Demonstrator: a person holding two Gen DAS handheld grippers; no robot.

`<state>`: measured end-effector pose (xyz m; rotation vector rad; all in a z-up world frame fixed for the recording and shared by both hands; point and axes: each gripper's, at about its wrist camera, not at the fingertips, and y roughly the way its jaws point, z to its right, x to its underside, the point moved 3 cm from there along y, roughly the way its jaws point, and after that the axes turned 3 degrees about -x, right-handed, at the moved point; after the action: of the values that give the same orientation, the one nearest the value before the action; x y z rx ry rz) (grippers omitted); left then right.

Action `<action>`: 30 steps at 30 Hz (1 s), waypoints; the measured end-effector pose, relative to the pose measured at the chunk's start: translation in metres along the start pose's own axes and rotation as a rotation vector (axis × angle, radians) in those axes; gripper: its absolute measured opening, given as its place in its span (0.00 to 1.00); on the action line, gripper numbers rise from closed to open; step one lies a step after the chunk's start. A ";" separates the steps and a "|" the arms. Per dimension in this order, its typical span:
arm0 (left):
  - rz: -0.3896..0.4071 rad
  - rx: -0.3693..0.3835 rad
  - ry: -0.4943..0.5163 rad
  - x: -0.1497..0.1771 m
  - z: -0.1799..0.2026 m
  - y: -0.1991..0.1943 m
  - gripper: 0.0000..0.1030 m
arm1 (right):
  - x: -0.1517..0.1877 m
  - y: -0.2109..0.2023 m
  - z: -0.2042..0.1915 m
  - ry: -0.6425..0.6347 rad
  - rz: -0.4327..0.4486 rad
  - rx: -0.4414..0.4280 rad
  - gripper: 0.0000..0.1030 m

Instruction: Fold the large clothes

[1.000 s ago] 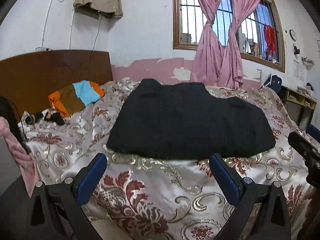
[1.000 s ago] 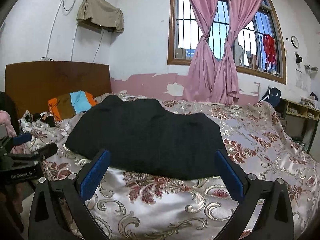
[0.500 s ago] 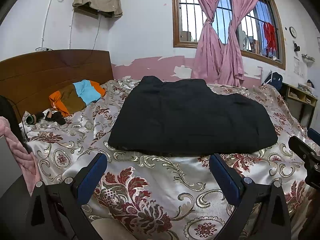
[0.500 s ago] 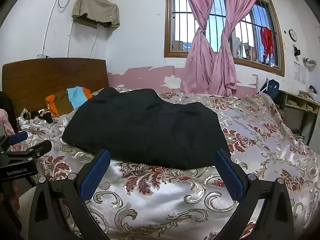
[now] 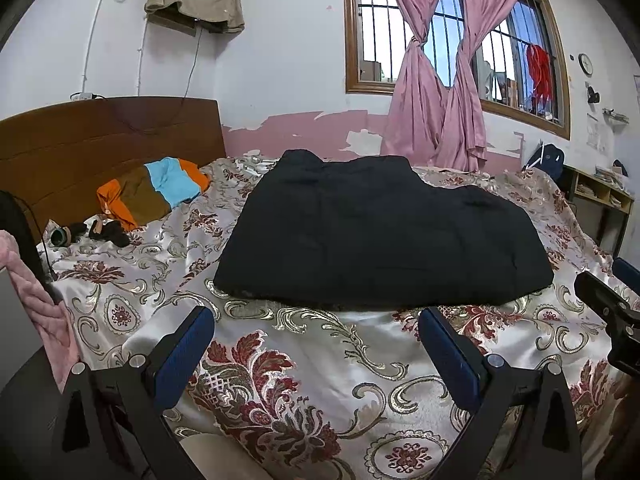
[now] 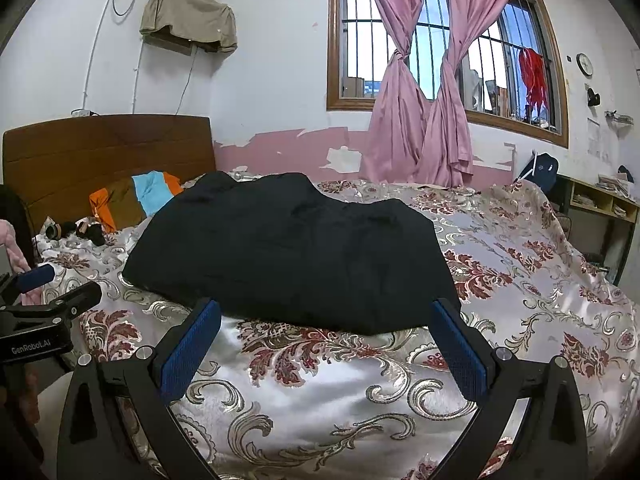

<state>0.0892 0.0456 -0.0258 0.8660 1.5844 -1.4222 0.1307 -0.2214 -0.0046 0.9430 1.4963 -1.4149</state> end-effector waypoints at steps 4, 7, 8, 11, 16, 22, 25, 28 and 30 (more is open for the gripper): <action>0.000 -0.008 -0.003 0.001 0.000 -0.001 1.00 | 0.000 0.000 0.000 0.001 0.000 0.001 0.99; 0.001 -0.006 -0.010 0.001 0.000 -0.001 1.00 | 0.000 -0.001 0.001 0.002 0.002 0.001 0.99; 0.001 -0.006 -0.011 0.001 0.000 -0.001 1.00 | 0.000 -0.001 0.001 0.003 0.002 0.001 0.99; 0.001 -0.007 -0.010 0.000 0.000 -0.001 1.00 | -0.002 0.000 0.000 0.007 0.004 0.004 0.99; -0.005 -0.007 -0.017 0.001 0.000 -0.001 1.00 | -0.002 0.000 -0.002 0.011 0.004 0.007 0.99; -0.008 -0.003 -0.024 0.001 -0.002 0.000 1.00 | -0.002 0.000 -0.001 0.011 0.004 0.006 0.99; -0.009 -0.002 -0.025 0.001 -0.003 0.000 1.00 | -0.002 0.000 -0.001 0.013 0.004 0.006 0.99; -0.009 -0.004 -0.024 0.001 -0.002 0.000 1.00 | -0.001 0.000 -0.001 0.011 0.002 0.007 0.99; -0.009 -0.003 -0.025 0.001 -0.002 0.000 1.00 | -0.001 0.001 -0.003 0.013 0.001 0.009 0.99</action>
<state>0.0879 0.0478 -0.0269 0.8371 1.5737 -1.4312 0.1314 -0.2186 -0.0045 0.9597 1.4997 -1.4192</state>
